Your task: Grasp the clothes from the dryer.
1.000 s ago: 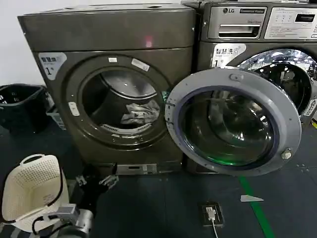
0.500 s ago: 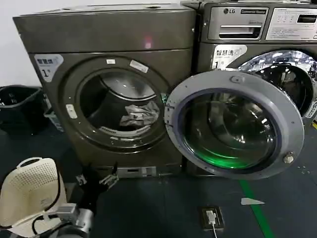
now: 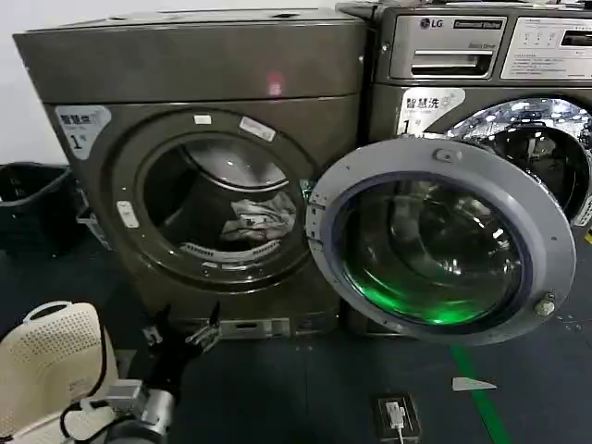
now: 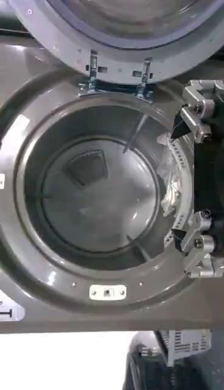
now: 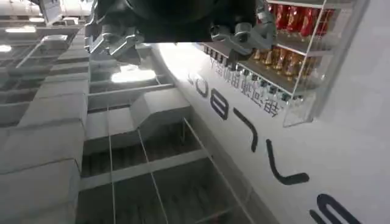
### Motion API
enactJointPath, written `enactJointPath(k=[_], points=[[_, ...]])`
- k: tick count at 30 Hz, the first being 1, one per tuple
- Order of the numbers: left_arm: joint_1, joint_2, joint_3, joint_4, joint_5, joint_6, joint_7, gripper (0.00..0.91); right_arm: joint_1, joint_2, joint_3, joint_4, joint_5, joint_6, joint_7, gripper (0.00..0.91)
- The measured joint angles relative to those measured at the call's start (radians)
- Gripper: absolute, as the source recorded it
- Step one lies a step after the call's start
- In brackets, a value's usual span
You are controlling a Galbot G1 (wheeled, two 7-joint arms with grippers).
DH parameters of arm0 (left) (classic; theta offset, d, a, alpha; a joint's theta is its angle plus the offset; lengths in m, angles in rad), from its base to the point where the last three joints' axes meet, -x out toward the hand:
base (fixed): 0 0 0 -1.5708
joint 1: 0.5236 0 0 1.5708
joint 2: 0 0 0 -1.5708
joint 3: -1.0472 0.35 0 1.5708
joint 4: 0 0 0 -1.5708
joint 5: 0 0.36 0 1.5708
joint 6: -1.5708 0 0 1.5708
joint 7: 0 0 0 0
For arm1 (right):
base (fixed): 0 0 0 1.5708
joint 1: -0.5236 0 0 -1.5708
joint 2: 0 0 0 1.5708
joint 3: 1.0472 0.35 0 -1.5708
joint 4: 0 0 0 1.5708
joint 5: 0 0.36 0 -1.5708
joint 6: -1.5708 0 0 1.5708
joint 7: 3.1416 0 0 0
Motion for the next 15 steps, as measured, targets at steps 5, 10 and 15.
enactJointPath(k=[5, 10, 15], points=[[-0.002, -0.001, 0.001, 0.004, 0.001, -0.002, 0.0, 0.907, 0.002, 0.002, -0.002, 0.001, 0.0, 0.001, -0.001, 0.907], [-0.004, -0.001, 0.003, 0.006, 0.002, -0.002, 0.001, 0.907, 0.005, 0.002, -0.004, 0.001, -0.001, 0.004, -0.001, 0.907], [-0.004, -0.001, 0.003, 0.007, 0.003, -0.003, 0.001, 0.907, 0.005, 0.002, -0.004, 0.001, -0.001, 0.004, -0.003, 0.907]])
